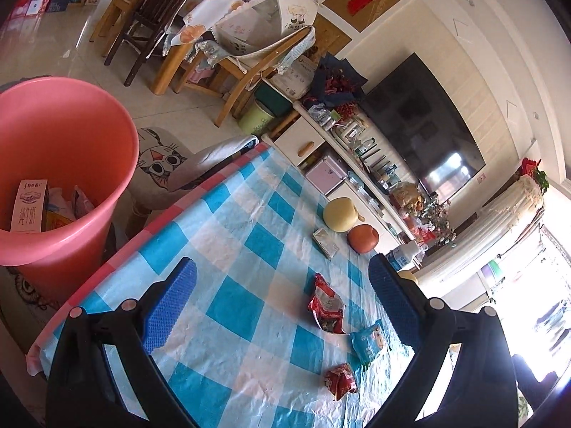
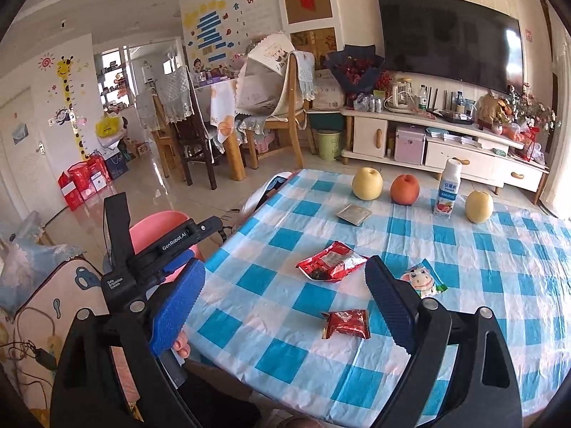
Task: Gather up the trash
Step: 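Return both tools from the pink bucket to the table, then reach the left tool toward the silver foil packet while the right tool approaches the cow-print wipes pack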
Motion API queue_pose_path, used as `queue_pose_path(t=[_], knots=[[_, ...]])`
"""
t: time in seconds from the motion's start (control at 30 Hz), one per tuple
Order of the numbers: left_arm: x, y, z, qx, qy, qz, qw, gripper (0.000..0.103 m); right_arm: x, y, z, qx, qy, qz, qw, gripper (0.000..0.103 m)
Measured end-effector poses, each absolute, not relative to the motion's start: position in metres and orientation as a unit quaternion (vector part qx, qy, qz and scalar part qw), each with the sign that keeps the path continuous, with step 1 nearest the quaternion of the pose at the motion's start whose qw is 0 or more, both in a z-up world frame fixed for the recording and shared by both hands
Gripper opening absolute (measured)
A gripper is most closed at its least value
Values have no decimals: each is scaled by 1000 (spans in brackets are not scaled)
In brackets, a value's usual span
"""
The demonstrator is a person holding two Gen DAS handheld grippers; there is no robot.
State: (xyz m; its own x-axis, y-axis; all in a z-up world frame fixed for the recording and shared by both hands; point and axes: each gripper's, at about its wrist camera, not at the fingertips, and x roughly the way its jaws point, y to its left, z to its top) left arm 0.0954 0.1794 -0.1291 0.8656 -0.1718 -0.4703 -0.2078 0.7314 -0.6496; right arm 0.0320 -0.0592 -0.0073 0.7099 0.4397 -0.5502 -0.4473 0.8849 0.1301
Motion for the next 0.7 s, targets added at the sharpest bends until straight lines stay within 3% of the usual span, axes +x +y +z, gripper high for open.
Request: queue_pose_path(t=[0.4, 0.7], knots=[[105, 170, -133, -361, 277, -5, 890, 97, 39, -82, -10, 11, 305, 221, 926, 94], [114, 154, -125, -303, 272, -12, 913, 97, 62, -122, -26, 29, 304, 185, 934, 95]])
